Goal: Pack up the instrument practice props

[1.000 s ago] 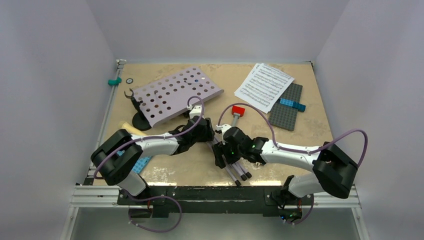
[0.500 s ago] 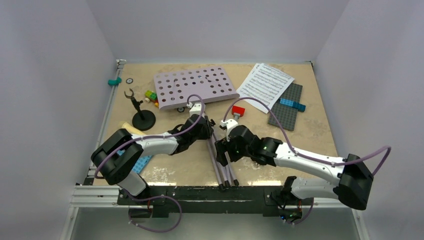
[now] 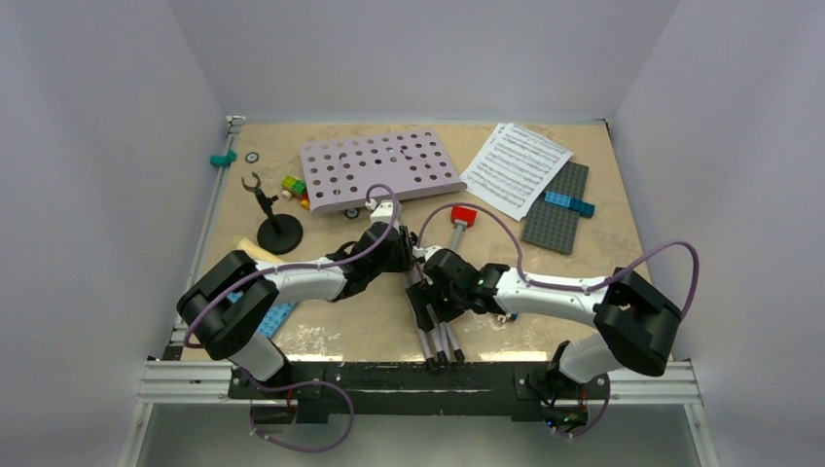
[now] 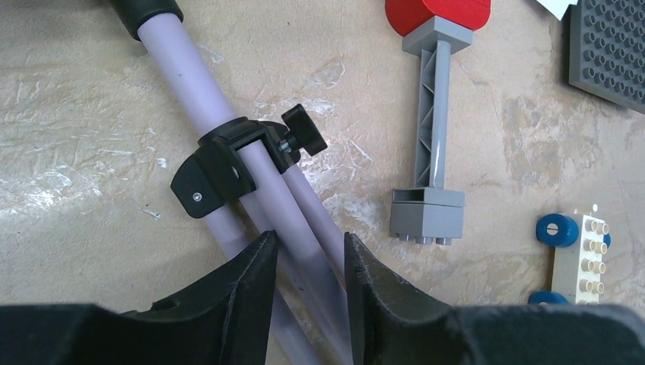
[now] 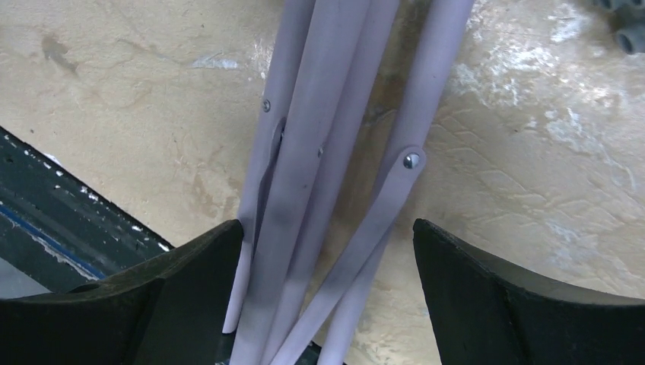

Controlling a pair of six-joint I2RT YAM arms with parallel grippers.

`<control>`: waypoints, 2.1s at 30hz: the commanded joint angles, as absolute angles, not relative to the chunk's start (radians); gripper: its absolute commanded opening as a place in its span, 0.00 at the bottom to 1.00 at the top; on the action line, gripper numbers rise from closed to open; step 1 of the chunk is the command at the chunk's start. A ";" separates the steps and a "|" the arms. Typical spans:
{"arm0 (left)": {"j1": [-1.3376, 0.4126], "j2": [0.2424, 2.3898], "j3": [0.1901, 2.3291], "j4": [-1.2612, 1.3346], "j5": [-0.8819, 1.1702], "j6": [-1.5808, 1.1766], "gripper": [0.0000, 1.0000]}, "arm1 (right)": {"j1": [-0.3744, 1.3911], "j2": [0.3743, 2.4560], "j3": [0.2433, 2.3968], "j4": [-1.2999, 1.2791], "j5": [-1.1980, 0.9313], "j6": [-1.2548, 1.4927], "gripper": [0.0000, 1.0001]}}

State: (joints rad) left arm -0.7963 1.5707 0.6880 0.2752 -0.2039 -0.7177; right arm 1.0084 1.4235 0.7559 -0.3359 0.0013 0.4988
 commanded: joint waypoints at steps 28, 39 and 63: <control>-0.799 1.624 0.822 0.065 -0.169 -0.773 0.65 | 1.013 1.584 0.763 -0.228 -0.067 0.544 0.59; -0.800 1.615 0.784 0.125 -0.166 -0.760 0.53 | 1.017 1.553 0.764 -0.231 -0.072 0.538 0.60; -0.800 0.990 0.811 -0.243 -0.318 -0.596 0.94 | 1.014 0.900 0.815 -0.477 0.317 0.377 0.82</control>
